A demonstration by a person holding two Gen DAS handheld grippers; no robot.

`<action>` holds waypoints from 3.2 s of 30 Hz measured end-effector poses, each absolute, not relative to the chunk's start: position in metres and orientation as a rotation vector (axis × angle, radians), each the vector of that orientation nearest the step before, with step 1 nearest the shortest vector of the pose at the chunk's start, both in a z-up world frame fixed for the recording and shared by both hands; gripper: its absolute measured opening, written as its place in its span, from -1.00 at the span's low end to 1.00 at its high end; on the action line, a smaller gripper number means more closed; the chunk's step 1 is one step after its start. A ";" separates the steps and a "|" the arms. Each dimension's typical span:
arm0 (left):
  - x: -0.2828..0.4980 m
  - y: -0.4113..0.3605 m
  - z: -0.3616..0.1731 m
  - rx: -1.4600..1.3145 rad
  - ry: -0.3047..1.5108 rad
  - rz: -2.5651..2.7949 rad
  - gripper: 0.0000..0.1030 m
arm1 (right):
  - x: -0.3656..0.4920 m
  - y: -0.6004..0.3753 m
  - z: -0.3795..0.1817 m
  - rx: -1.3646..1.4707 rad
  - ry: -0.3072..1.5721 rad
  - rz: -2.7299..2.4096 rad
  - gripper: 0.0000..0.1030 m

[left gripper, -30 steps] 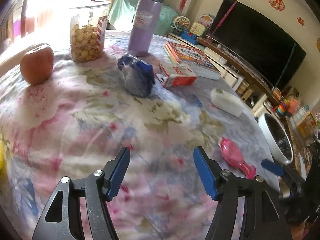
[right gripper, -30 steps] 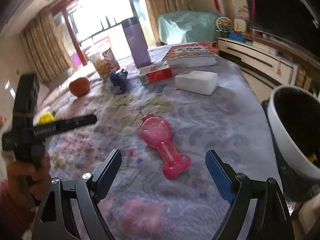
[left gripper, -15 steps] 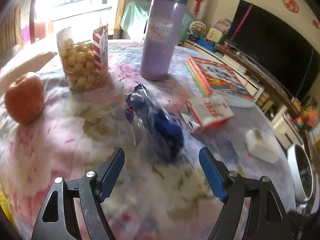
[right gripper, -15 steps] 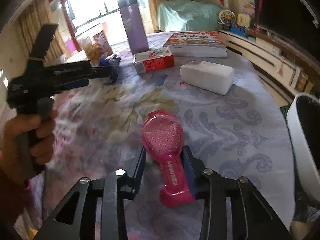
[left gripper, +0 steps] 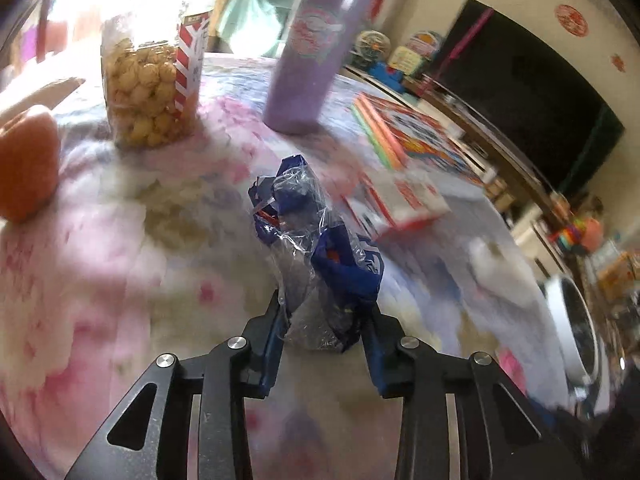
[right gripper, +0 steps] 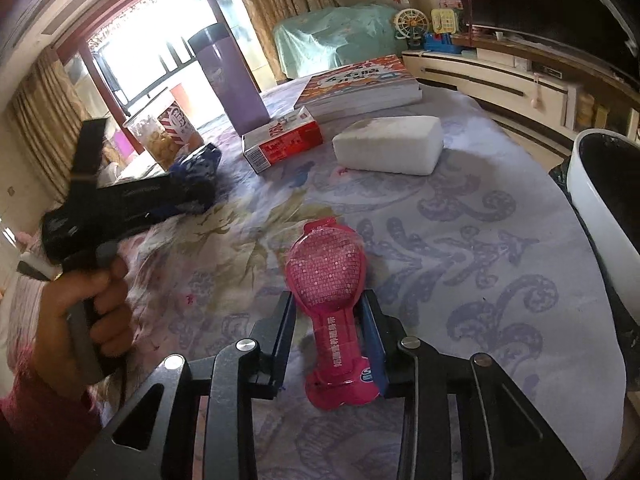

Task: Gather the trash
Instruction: 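Grasp the blue plastic bag with the left tool while the right tool grasps the pink brush, then carry the blue bag and pink brush over the bin with both tools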

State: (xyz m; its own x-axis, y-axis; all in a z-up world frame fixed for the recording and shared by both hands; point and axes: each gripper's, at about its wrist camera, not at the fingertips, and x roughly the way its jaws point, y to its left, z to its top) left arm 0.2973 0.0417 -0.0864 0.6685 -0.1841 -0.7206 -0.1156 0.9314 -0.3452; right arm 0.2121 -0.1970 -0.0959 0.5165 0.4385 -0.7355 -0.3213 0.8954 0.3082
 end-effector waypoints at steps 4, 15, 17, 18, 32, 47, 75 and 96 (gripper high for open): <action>0.256 0.021 -0.083 -0.325 0.869 -0.129 -0.35 | 0.211 -0.197 -0.096 0.142 0.926 0.470 -0.36; 0.191 -0.008 -0.089 -0.197 0.885 -0.153 -0.19 | 0.200 -0.197 -0.095 0.032 0.930 0.495 -0.34; 0.187 -0.009 -0.089 -0.199 0.873 -0.125 -0.15 | 0.199 -0.192 -0.095 0.003 0.925 0.488 -0.34; 0.185 -0.009 -0.089 -0.200 0.869 -0.105 -0.01 | 0.199 -0.191 -0.095 -0.004 0.924 0.485 -0.32; 0.180 -0.012 -0.086 -0.286 0.840 -0.038 -0.21 | 0.205 -0.197 -0.094 0.045 0.916 0.495 -0.59; 0.185 -0.071 -0.071 -0.204 0.822 -0.193 -0.31 | 0.179 -0.261 -0.064 0.149 0.862 0.471 -0.60; 0.224 -0.187 -0.054 -0.057 0.816 -0.393 -0.31 | 0.162 -0.377 -0.041 0.268 0.796 0.308 -0.60; 0.254 -0.229 -0.042 0.003 0.810 -0.452 -0.31 | 0.183 -0.422 -0.035 0.294 0.777 0.229 -0.60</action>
State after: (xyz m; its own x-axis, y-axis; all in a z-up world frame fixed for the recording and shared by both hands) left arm 0.2541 -0.2290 -0.0417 0.5998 -0.3890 -0.6992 0.3913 0.9049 -0.1678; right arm 0.1834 -0.4223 -0.0346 0.6921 0.3090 -0.6523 -0.0942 0.9347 0.3428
